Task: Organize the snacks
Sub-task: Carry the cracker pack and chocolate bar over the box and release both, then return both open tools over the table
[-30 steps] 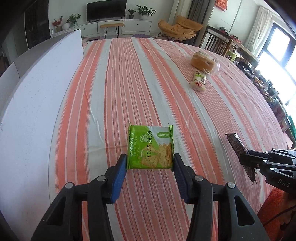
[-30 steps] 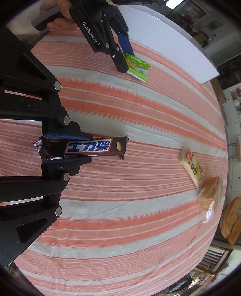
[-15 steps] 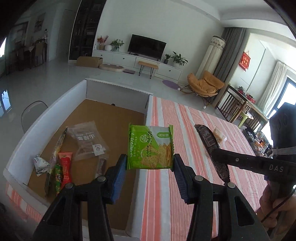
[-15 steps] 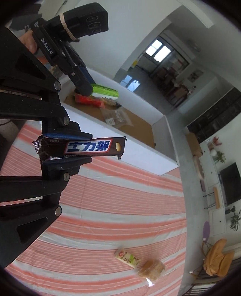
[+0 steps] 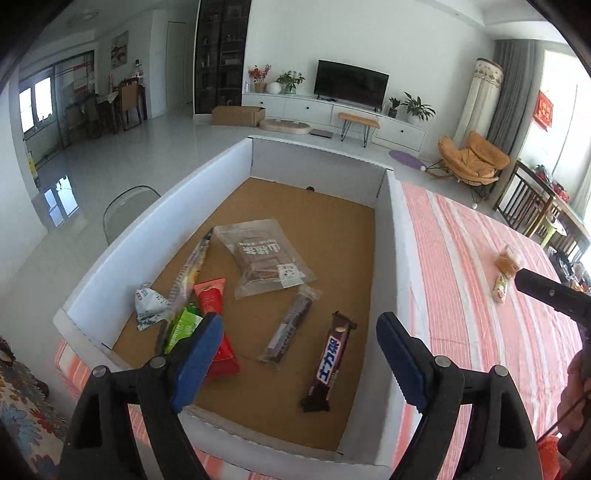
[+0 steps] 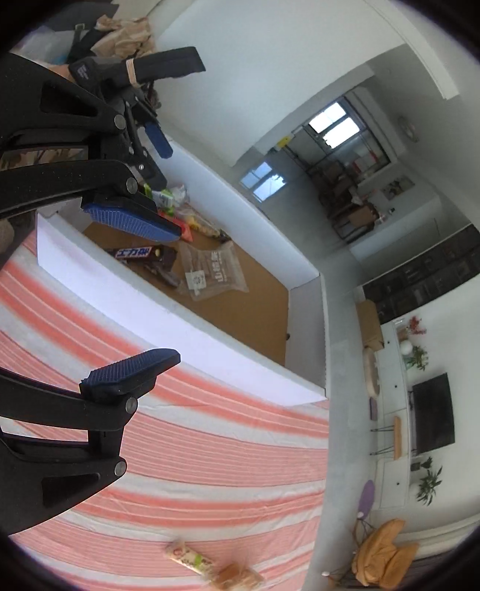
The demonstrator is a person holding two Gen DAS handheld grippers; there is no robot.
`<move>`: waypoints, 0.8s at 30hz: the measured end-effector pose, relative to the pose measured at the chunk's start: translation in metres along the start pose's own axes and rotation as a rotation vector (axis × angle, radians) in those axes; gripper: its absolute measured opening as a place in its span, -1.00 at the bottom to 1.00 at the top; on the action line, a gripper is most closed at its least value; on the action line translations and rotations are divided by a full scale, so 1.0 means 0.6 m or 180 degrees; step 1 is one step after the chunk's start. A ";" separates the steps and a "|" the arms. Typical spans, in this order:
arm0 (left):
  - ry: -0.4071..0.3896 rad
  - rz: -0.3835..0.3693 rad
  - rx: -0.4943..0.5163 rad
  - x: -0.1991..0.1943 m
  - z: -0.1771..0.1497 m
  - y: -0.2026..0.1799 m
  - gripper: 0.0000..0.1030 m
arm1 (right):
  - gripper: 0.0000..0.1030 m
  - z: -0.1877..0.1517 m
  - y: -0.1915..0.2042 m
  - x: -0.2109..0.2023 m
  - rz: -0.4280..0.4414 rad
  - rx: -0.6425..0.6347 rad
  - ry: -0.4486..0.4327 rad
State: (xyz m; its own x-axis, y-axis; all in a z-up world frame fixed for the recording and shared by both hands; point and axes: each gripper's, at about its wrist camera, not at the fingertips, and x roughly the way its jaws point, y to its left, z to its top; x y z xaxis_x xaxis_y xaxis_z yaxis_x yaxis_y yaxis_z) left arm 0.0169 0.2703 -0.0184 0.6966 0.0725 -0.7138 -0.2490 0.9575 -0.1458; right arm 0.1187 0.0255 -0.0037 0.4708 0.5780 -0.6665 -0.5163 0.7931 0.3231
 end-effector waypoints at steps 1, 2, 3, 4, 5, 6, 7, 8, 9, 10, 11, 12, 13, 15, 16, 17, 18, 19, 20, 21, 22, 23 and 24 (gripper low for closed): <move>0.0025 -0.0147 0.0083 0.004 -0.003 -0.030 0.76 | 0.34 -0.012 -0.038 -0.005 -0.0231 0.0028 -0.0017; 0.0056 -0.0304 0.0175 0.010 -0.006 -0.065 0.86 | 0.34 -0.030 -0.077 -0.011 -0.0470 0.0061 -0.0023; 0.0084 -0.0461 0.0276 0.015 -0.010 -0.101 0.93 | 0.34 -0.049 -0.117 -0.017 -0.0714 0.0117 -0.0016; 0.0118 -0.0590 0.0382 0.024 -0.017 -0.136 0.94 | 0.34 -0.069 -0.158 -0.023 -0.0954 0.0204 0.0002; 0.0170 -0.0682 0.0495 0.036 -0.025 -0.170 0.94 | 0.34 -0.087 -0.198 -0.027 -0.1169 0.0292 0.0018; 0.0218 -0.0760 0.0616 0.049 -0.034 -0.206 0.94 | 0.34 -0.105 -0.232 -0.034 -0.1357 0.0369 0.0032; 0.0243 -0.0834 0.0751 0.062 -0.046 -0.242 0.94 | 0.34 -0.124 -0.263 -0.040 -0.1515 0.0441 0.0049; 0.0270 -0.0857 0.0868 0.083 -0.056 -0.273 0.94 | 0.34 -0.141 -0.291 -0.047 -0.1647 0.0507 0.0061; 0.0311 -0.0825 0.0971 0.103 -0.065 -0.304 0.94 | 0.34 -0.152 -0.315 -0.061 -0.1756 0.0573 0.0062; 0.0354 -0.0773 0.1052 0.125 -0.073 -0.332 0.94 | 0.34 -0.164 -0.333 -0.067 -0.1839 0.0622 0.0057; 0.0379 -0.0723 0.1109 0.147 -0.079 -0.354 0.94 | 0.34 -0.171 -0.347 -0.073 -0.1911 0.0653 0.0047; 0.0395 -0.0669 0.1150 0.163 -0.086 -0.377 0.94 | 0.34 -0.179 -0.360 -0.083 -0.1973 0.0674 0.0034; 0.0405 -0.0615 0.1175 0.180 -0.092 -0.394 0.94 | 0.34 -0.185 -0.362 -0.090 -0.2021 0.0681 0.0011; 0.0409 -0.0538 0.1198 0.213 -0.099 -0.415 0.94 | 0.34 -0.195 -0.369 -0.095 -0.2078 0.0672 -0.0055; 0.0403 -0.0509 0.1206 0.227 -0.102 -0.423 0.94 | 0.34 -0.198 -0.373 -0.096 -0.2096 0.0683 -0.0091; 0.0404 -0.0485 0.1214 0.239 -0.104 -0.427 0.94 | 0.34 -0.201 -0.374 -0.097 -0.2102 0.0716 -0.0114; 0.0410 -0.0465 0.1226 0.249 -0.107 -0.430 0.94 | 0.34 -0.205 -0.376 -0.099 -0.2092 0.0761 -0.0122; 0.0415 -0.0446 0.1238 0.256 -0.110 -0.433 0.94 | 0.34 -0.209 -0.376 -0.100 -0.2077 0.0798 -0.0121; 0.0428 -0.0425 0.1252 0.260 -0.112 -0.436 0.94 | 0.34 -0.208 -0.379 -0.098 -0.2075 0.0815 -0.0121; 0.0437 -0.0394 0.1273 0.265 -0.113 -0.438 0.94 | 0.34 -0.211 -0.384 -0.089 -0.2084 0.0813 -0.0120; 0.0450 -0.0378 0.1284 0.270 -0.111 -0.437 0.94 | 0.34 -0.210 -0.387 -0.086 -0.2084 0.0811 -0.0104; 0.0470 -0.0399 0.1269 0.272 -0.111 -0.436 0.94 | 0.34 -0.208 -0.388 -0.084 -0.2080 0.0808 -0.0089; 0.0496 -0.0427 0.1242 0.276 -0.110 -0.434 0.95 | 0.34 -0.209 -0.390 -0.082 -0.2080 0.0810 -0.0074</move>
State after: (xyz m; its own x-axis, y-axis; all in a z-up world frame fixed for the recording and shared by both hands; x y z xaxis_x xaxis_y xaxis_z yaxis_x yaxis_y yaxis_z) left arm 0.1525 0.0145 -0.1435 0.5882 -0.0741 -0.8053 0.1304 0.9915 0.0040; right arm 0.1266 -0.2126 -0.1303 0.6443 -0.0308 -0.7641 0.0598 0.9982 0.0103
